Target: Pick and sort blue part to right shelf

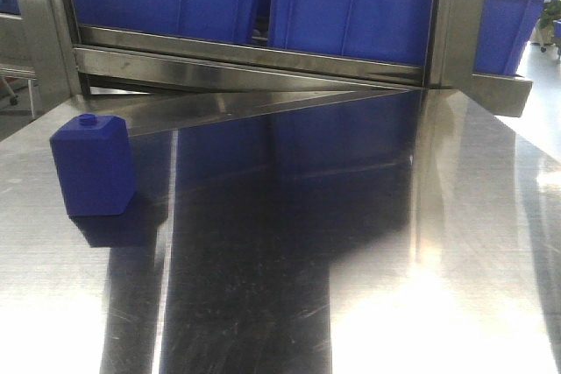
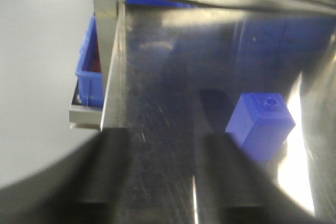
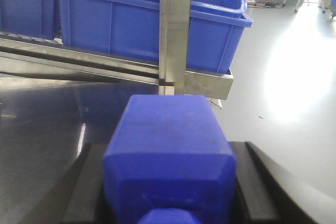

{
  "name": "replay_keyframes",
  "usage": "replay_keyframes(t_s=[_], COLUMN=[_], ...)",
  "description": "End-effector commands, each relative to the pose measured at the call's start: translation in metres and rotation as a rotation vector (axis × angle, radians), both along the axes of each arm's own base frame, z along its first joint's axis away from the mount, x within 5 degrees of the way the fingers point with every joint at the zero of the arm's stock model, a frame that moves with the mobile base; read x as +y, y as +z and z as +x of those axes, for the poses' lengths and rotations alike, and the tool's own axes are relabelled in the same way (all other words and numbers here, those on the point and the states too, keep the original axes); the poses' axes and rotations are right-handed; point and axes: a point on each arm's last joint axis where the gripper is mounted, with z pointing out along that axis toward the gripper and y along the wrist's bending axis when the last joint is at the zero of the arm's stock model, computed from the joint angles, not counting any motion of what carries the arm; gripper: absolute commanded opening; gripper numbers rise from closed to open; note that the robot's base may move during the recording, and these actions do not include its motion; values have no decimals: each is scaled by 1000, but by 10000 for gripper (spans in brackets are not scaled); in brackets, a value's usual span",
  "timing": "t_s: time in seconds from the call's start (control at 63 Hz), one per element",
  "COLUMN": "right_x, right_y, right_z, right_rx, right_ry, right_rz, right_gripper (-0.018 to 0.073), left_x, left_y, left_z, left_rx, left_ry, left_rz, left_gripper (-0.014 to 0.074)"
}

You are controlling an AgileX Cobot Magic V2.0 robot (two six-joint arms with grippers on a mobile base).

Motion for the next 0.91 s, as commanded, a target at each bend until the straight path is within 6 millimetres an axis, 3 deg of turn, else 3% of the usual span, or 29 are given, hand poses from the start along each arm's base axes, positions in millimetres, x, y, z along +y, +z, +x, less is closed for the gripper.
replay_keyframes(t_s=[0.0, 0.064, 0.365, 0.635, 0.889], right_x=[1, 1, 1, 1, 1], right_y=[19, 19, 19, 19, 19], right_z=[0, 0, 0, 0, 0], right_rx=[-129, -129, -129, -129, -129], right_ry=[8, 8, 8, 8, 8], right_rz=[-16, -16, -16, -16, -16], right_gripper=[393, 393, 393, 393, 393], left_x=[-8, -12, -39, -70, -109], left_y=[21, 24, 45, 56, 62], left_z=[13, 21, 58, 108, 145], left_rx=[-70, -35, 227, 520, 628], left_ry=[-36, -48, -100, 103, 95], left_rz=[-17, -9, 74, -38, -12], left_gripper=[656, 692, 692, 692, 692])
